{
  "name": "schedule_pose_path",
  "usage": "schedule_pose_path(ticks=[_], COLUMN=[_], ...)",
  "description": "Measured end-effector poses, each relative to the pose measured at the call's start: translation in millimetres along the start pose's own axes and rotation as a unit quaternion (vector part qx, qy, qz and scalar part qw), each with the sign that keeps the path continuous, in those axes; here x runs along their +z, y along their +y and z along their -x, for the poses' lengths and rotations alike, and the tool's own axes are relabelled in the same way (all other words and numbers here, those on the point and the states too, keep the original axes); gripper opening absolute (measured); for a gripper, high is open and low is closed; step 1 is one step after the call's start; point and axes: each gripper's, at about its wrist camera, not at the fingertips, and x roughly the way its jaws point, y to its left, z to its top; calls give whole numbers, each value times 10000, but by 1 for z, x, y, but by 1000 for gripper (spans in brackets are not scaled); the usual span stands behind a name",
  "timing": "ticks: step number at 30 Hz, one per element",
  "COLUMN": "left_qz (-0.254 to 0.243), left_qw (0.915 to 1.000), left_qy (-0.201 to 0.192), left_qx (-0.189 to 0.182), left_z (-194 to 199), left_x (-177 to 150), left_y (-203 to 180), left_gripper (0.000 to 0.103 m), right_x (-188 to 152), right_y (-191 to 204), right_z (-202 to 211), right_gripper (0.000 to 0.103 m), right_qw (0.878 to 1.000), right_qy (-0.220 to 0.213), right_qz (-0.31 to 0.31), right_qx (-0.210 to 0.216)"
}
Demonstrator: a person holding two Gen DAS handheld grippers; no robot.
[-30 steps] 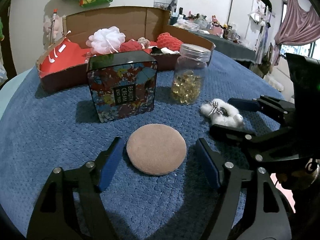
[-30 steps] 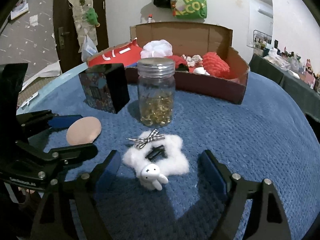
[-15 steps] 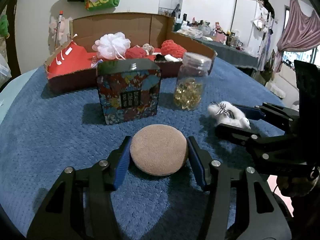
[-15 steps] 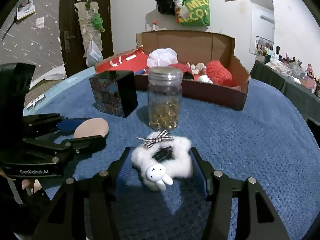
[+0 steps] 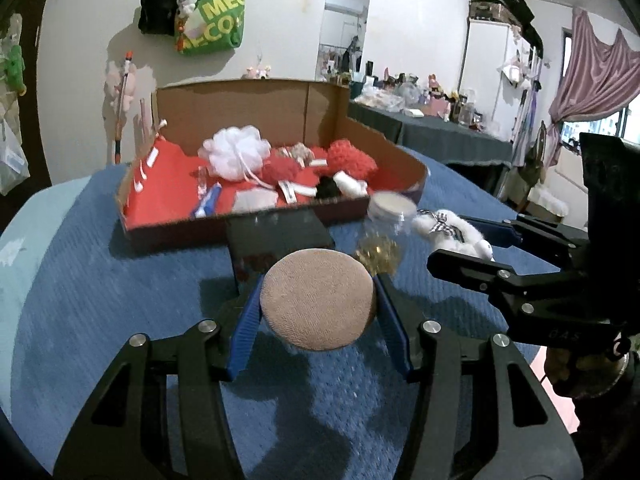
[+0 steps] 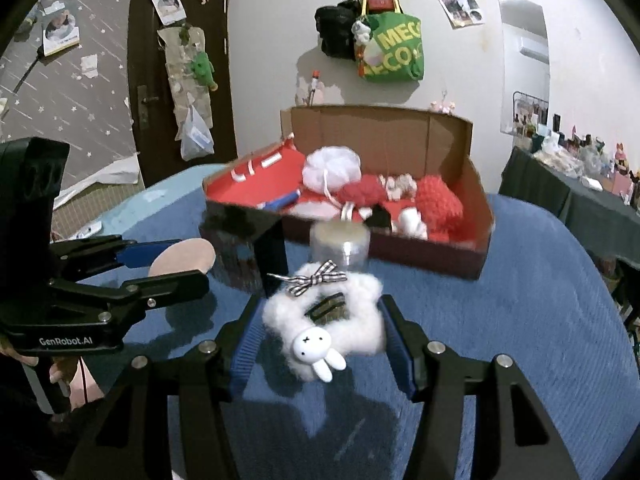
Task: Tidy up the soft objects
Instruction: 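Carry the sponge and bunny plush into the red box and open both tools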
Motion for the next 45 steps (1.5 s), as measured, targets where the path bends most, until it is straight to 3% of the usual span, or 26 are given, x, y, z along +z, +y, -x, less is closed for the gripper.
schedule_pose_path(ticks=[10,19,30,45], left_qz=[-26,-186,-71,180], left_qw=[10000,9992,9920,9713], left_qy=[-57,348,1258,2355], left_qx=[-29,-119,-8,280], left_z=[-7,-33,-97,-187], left_x=[39,70,116,141], left_y=[17,36,88,133], left_gripper=[52,52,52,52], right_x=[42,72,116,135], right_y=[-10,-25,-58,-80], right_z=[-14,-43,-119,-216], right_gripper=[59,59,59,59], right_qw=[9999,9995,9919,9631], right_qy=[-84,209,1245,2678], right_qz=[39,103,93,222], right_qx=[74,205,243,-125])
